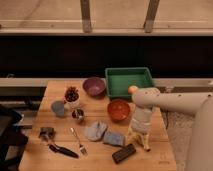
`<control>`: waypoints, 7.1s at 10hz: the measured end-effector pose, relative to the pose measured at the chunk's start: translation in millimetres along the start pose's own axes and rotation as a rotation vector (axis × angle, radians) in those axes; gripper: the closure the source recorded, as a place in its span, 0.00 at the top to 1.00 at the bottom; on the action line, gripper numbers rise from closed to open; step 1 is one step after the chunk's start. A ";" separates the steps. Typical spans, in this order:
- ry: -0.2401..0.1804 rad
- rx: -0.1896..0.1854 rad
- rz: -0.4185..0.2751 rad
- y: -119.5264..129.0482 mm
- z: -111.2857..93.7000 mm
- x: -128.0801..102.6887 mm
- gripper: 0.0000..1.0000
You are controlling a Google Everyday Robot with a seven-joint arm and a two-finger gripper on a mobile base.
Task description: Place eraser in plastic cup
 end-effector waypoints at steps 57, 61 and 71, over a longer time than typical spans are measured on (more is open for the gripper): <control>-0.618 -0.397 -0.334 159.8 -253.3 -15.9 0.00; -0.631 -0.408 -0.431 219.0 -259.0 -5.8 0.00; -0.672 -0.447 -0.557 285.3 -266.9 33.3 0.00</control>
